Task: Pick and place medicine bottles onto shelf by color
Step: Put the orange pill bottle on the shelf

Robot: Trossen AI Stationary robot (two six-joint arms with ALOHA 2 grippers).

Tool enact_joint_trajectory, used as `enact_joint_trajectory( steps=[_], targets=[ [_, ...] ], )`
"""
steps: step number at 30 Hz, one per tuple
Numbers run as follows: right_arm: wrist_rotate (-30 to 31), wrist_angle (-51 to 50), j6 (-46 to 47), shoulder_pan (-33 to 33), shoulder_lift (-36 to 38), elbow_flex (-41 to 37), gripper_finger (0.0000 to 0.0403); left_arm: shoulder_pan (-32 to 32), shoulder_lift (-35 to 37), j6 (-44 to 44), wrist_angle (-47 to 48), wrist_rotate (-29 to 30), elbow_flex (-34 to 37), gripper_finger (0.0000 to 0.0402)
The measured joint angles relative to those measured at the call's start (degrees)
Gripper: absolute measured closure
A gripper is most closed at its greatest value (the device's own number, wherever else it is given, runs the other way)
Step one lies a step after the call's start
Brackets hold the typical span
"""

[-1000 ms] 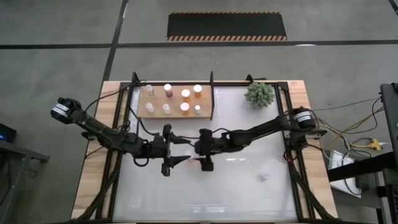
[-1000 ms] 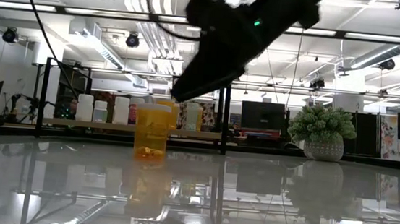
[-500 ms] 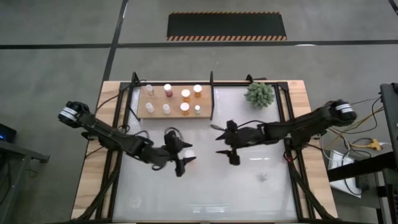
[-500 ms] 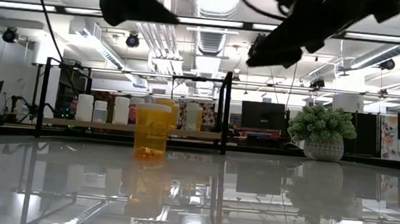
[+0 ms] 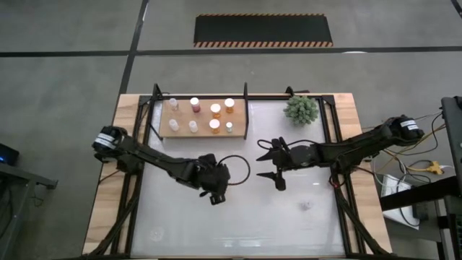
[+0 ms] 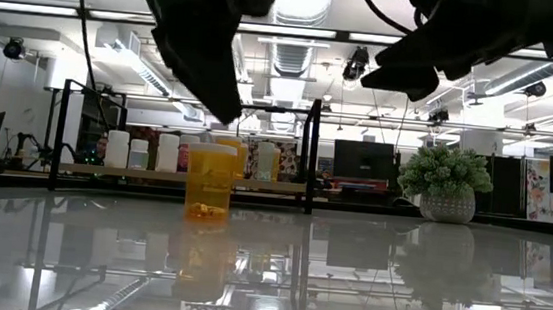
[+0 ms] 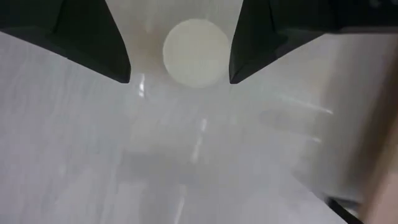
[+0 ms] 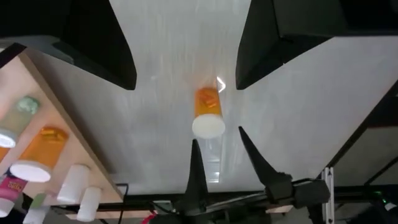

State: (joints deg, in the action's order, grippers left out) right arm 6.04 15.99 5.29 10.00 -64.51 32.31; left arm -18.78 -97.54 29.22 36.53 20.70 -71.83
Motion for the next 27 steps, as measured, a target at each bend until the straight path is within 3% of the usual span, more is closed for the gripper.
enact_joint_trajectory(
  steps=[12, 21, 27],
  targets=[
    [0.0, 0.1, 0.3, 0.0, -0.3, -0.8, 0.0142, 2.8, -0.5, 0.0, 0.0, -4.9, 1.1, 0.0143],
    [0.0, 0.2, 0.1, 0.0, -0.3, -0.8, 0.0144, 3.1, -2.3, -2.8, -0.1, -5.7, 1.4, 0.0087],
    [0.0, 0.2, 0.2, 0.0, -0.3, -0.8, 0.0142, 3.3, -4.7, -3.1, 0.3, -5.7, 1.7, 0.0082]
  ],
)
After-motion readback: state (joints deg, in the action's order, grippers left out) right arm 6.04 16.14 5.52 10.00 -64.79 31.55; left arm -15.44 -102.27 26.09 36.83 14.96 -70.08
